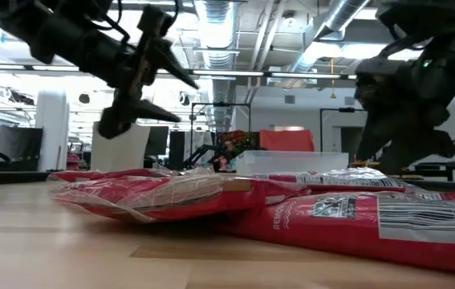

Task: Sort popcorn bags into baskets
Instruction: Put the popcorn bag into the transparent bin

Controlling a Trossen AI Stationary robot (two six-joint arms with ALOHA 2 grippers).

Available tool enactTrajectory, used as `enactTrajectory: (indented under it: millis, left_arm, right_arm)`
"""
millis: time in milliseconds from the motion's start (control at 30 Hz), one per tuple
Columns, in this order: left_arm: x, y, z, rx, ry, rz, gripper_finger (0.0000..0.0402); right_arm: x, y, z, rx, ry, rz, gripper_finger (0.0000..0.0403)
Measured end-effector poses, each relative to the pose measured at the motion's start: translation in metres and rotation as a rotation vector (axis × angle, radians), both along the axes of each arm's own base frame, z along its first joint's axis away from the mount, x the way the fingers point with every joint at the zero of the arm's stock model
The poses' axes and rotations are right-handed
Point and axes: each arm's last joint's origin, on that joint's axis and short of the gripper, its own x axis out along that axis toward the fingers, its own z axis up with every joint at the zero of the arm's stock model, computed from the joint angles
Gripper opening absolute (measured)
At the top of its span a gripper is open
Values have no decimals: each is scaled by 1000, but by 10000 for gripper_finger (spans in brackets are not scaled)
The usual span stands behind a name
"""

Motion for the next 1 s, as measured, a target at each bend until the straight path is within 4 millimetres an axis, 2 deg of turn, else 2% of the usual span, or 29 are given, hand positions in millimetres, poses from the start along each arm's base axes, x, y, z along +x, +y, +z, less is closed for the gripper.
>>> enactTrajectory:
  millis: [333,467,600,733,867,1000]
  left_arm:
    - [42,-13,-35,-184,-203,-84,224]
    - [67,-25,-43,-218,-178,-156,224]
    - [83,-29,-55,-257,-118,-185,224]
    - [85,-27,-56,-281,-109,-194,223]
    - [81,-19,-41,-286,-96,-213,223]
    - [67,-16,-39,-220,159,-168,223]
  right_arm:
    - [18,6,-17,8,-52,19,229]
    - [22,7,-23,4,-57,23,228]
    - [24,8,-26,4,-64,25,227]
    - [24,8,-26,2,-65,28,224]
    - [25,8,-26,-4,-67,28,224]
    - [25,7,-25,-17,-73,17,225]
